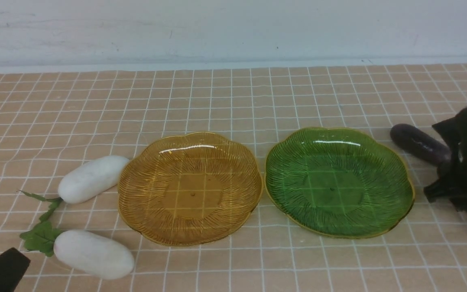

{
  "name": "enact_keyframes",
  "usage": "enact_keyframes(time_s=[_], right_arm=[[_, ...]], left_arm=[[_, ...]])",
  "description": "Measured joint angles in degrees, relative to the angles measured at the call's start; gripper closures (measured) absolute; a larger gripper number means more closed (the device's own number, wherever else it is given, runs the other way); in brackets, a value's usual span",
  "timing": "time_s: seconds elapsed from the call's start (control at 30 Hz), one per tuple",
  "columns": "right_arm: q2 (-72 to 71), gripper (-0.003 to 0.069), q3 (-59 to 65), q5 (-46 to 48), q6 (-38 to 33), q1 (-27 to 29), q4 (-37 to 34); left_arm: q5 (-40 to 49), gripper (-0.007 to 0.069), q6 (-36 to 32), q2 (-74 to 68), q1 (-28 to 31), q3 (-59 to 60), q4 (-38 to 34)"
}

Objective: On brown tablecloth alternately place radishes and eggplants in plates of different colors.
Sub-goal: 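Put the eggplants into the green plate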

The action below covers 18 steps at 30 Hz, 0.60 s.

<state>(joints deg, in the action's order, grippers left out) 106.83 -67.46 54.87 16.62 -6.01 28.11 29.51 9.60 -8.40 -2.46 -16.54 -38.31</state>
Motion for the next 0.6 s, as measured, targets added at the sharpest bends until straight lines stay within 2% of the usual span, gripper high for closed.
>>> enact_keyframes(time_s=[0.1, 0.13, 0.23, 0.3, 0.5, 0.6], right_arm=[[-3.9, 0.0334, -6.1, 7.6, -1.6, 0.0, -6.8], [-5.4, 0.0334, -8.0, 8.2, -2.6, 0.0, -11.4], [-7.2, 0.0334, -9.9, 3.4, -10.4, -0.7, -27.1], [-6.3, 0.0334, -9.8, -0.1, -15.6, -2.0, -34.0], [-2.9, 0.0334, -9.8, -5.0, -20.2, -5.1, -38.7], [-0.6, 0.0299, -9.8, -6.6, -20.6, -5.7, -38.9]], left_arm=[[8.9, 0.0628, -3.1, -10.1, -0.1, -7.1, 3.1], [10.7, 0.0628, -3.7, -12.3, -0.1, -8.2, 3.7], [13.4, 0.0628, -5.5, -20.7, -0.1, -11.1, 6.1], [13.6, 0.0627, -6.0, -24.4, -0.1, -11.7, 6.7], [13.6, 0.0617, -6.2, -30.8, -0.1, -12.0, 7.4], [13.5, 0.0604, -6.2, -32.4, -0.1, -12.0, 7.6]])
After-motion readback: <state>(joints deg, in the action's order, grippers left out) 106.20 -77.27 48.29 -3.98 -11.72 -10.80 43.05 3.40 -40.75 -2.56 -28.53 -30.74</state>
